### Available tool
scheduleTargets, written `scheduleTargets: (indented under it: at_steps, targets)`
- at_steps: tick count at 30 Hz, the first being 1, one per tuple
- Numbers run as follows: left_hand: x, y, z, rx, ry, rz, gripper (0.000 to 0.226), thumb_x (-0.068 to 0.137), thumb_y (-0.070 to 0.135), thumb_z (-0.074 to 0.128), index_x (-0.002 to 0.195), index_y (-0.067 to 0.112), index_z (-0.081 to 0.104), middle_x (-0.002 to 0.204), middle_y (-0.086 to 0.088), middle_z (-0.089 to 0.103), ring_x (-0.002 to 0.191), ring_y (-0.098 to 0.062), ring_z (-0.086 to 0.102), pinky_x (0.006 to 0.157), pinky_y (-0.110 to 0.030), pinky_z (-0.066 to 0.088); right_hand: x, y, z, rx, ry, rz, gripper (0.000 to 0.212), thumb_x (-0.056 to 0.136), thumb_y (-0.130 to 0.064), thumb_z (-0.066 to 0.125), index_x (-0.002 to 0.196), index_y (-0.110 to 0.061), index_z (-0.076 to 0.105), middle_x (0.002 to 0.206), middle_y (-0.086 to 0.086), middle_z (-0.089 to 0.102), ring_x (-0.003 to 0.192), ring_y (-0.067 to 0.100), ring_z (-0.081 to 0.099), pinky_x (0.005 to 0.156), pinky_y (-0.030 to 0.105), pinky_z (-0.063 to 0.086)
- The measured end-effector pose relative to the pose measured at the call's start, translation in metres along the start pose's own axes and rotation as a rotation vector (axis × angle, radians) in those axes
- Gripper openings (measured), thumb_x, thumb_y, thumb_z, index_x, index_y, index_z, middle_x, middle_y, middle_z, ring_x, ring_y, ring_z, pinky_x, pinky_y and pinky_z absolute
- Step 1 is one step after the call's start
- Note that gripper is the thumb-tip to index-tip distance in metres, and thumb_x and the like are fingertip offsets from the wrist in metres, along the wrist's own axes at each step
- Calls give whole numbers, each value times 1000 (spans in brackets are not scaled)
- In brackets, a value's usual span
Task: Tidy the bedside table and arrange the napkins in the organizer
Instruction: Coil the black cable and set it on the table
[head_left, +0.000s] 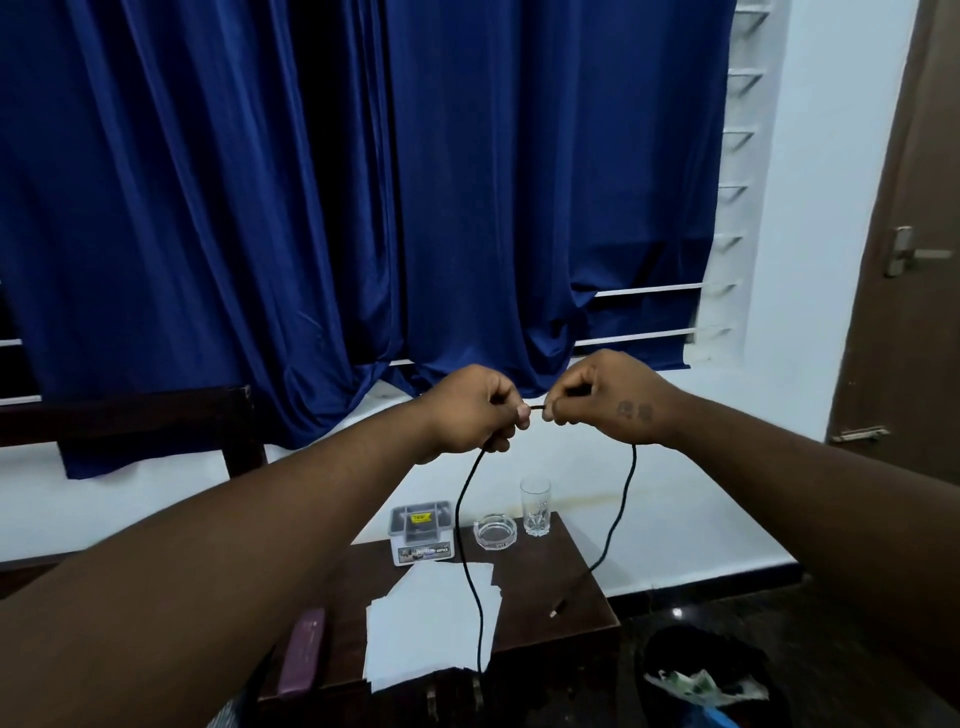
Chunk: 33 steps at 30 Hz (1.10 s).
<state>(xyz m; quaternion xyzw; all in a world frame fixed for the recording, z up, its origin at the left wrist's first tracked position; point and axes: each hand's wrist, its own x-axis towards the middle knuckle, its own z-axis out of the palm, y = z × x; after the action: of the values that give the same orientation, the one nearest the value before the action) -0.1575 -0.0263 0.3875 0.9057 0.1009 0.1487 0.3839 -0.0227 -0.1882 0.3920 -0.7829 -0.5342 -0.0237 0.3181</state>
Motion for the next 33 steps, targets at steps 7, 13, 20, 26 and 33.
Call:
scheduleTargets:
  at_steps: [7, 13, 20, 26, 33]
  targets:
    - [0, -3, -3, -63, -13, -15, 20, 103, 15, 58, 92, 2, 68, 80, -8, 64, 65, -16, 67, 78, -35, 60, 2, 7, -2, 36, -15, -2, 8, 85, -28, 73, 82, -31, 80, 86, -12, 78, 83, 2, 71, 84, 33, 58]
    - [3, 3, -3, -59, -14, -6, 21, 103, 18, 59, 91, 4, 69, 79, -7, 63, 62, -13, 69, 73, -32, 60, 9, 4, 6, 32, -13, -98, 10, 87, -38, 74, 84, -29, 78, 84, -8, 77, 84, 12, 71, 85, 43, 58]
    - [1, -2, -7, -56, -20, -34, 22, 104, 21, 55, 89, 9, 65, 80, -6, 61, 61, -13, 69, 78, -36, 60, 5, 17, -1, 52, 1, -55, 8, 89, -32, 75, 90, -26, 80, 88, -6, 78, 85, 11, 69, 78, 30, 52]
    - [2, 5, -3, -40, -35, -25, 21, 104, 23, 57, 93, 7, 67, 80, -5, 60, 61, -14, 69, 68, -26, 58, 10, 5, 7, 27, 31, -144, 18, 90, -42, 68, 89, -26, 77, 88, -8, 76, 88, 12, 69, 87, 43, 55]
    - [2, 2, -8, -75, 2, -32, 21, 103, 21, 56, 92, 7, 66, 80, -6, 59, 61, -15, 68, 71, -30, 59, 7, 16, 3, 46, 53, -98, 13, 96, -28, 66, 88, -21, 75, 91, -6, 75, 90, 13, 69, 89, 42, 54]
